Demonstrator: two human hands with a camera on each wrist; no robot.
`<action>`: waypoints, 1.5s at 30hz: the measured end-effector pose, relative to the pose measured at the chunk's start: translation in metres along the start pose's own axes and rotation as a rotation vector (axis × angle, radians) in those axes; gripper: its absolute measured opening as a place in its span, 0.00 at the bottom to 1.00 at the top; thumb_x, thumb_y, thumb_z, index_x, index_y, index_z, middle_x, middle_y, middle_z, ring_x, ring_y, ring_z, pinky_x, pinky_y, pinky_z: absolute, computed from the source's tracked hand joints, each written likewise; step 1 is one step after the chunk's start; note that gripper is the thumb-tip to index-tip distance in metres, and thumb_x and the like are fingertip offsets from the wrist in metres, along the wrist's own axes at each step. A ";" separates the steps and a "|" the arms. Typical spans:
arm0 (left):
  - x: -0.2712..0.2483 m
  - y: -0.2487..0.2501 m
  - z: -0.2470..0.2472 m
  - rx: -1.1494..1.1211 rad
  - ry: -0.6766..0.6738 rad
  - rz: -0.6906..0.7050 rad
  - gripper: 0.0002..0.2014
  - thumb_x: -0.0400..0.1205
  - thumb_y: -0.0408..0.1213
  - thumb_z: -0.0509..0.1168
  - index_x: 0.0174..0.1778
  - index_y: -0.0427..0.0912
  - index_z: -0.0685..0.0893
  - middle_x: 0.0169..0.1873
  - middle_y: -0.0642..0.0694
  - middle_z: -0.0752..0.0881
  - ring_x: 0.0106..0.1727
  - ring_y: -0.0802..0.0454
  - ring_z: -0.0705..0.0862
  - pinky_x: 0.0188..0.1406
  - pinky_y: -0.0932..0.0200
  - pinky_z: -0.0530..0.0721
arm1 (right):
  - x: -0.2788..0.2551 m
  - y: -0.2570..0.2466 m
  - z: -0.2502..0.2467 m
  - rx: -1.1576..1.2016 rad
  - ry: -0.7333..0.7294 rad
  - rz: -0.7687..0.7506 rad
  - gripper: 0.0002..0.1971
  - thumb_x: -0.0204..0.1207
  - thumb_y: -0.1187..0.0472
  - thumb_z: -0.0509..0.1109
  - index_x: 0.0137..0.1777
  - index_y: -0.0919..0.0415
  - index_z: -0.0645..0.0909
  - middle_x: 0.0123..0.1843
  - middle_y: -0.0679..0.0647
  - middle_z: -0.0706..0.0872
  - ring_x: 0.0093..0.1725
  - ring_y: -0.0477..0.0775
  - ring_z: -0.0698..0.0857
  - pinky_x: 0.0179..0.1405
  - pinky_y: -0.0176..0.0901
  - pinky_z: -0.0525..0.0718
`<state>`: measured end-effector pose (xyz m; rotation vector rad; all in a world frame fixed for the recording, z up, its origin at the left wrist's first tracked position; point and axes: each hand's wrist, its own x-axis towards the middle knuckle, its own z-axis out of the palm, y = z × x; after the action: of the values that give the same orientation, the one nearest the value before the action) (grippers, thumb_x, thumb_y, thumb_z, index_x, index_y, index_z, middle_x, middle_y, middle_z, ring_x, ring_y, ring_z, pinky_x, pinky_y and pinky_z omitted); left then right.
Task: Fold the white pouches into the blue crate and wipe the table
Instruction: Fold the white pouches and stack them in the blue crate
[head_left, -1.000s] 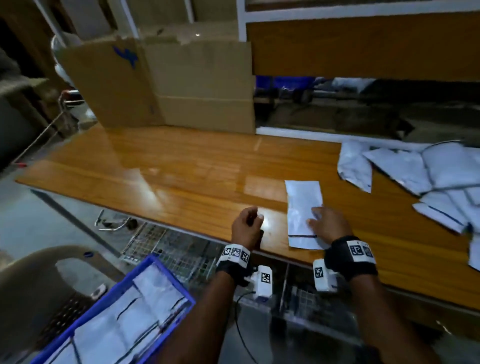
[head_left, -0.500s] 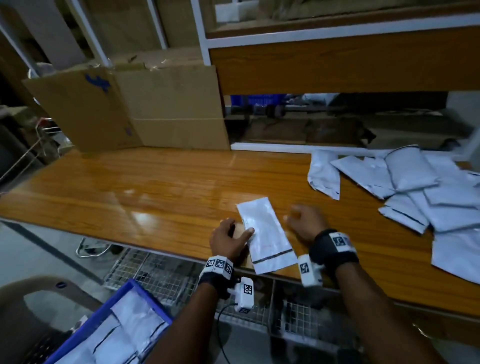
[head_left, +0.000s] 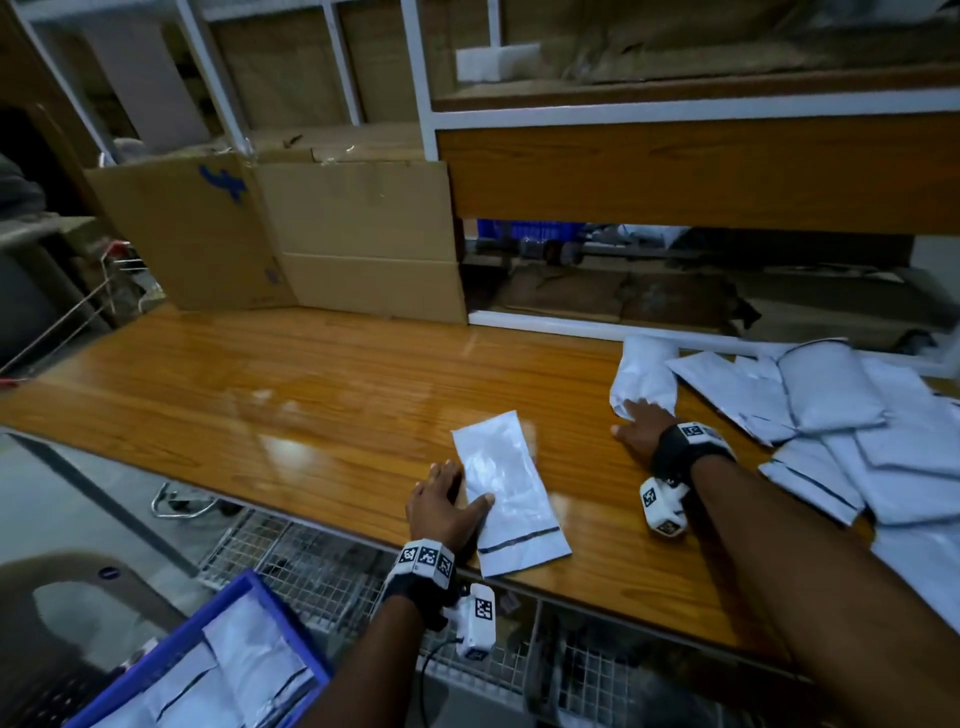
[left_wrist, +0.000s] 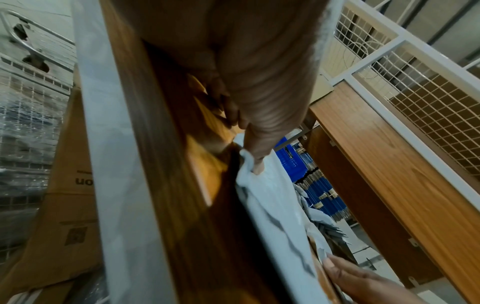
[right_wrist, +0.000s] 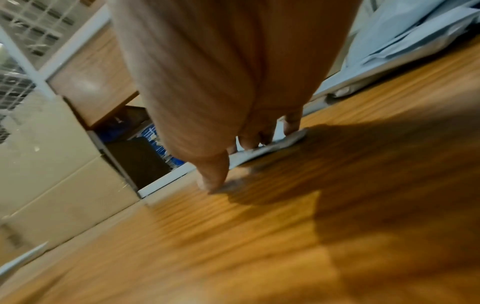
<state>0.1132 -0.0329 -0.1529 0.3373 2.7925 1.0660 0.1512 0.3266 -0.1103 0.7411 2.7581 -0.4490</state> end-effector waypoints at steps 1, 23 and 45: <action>0.001 0.000 0.001 -0.007 0.007 -0.003 0.42 0.69 0.66 0.73 0.80 0.54 0.74 0.81 0.50 0.71 0.85 0.48 0.61 0.85 0.43 0.57 | -0.006 -0.005 0.001 -0.035 -0.010 -0.020 0.38 0.83 0.36 0.56 0.87 0.51 0.48 0.88 0.59 0.49 0.87 0.62 0.50 0.84 0.59 0.53; 0.009 -0.015 -0.048 -0.142 0.100 -0.125 0.28 0.74 0.59 0.71 0.66 0.48 0.83 0.58 0.43 0.88 0.65 0.39 0.83 0.70 0.35 0.75 | -0.118 -0.087 0.024 0.225 0.157 -0.264 0.21 0.87 0.52 0.59 0.78 0.54 0.73 0.79 0.57 0.74 0.77 0.59 0.74 0.73 0.53 0.74; -0.021 -0.062 -0.112 -0.193 0.206 -0.396 0.26 0.58 0.60 0.83 0.23 0.45 0.77 0.22 0.47 0.80 0.27 0.45 0.81 0.26 0.58 0.75 | -0.062 -0.152 0.057 0.301 0.176 0.161 0.55 0.65 0.23 0.65 0.84 0.60 0.59 0.83 0.63 0.66 0.78 0.70 0.69 0.76 0.60 0.71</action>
<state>0.1006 -0.1548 -0.1100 -0.3508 2.7220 1.3088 0.1335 0.1536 -0.1085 1.1131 2.7915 -0.8119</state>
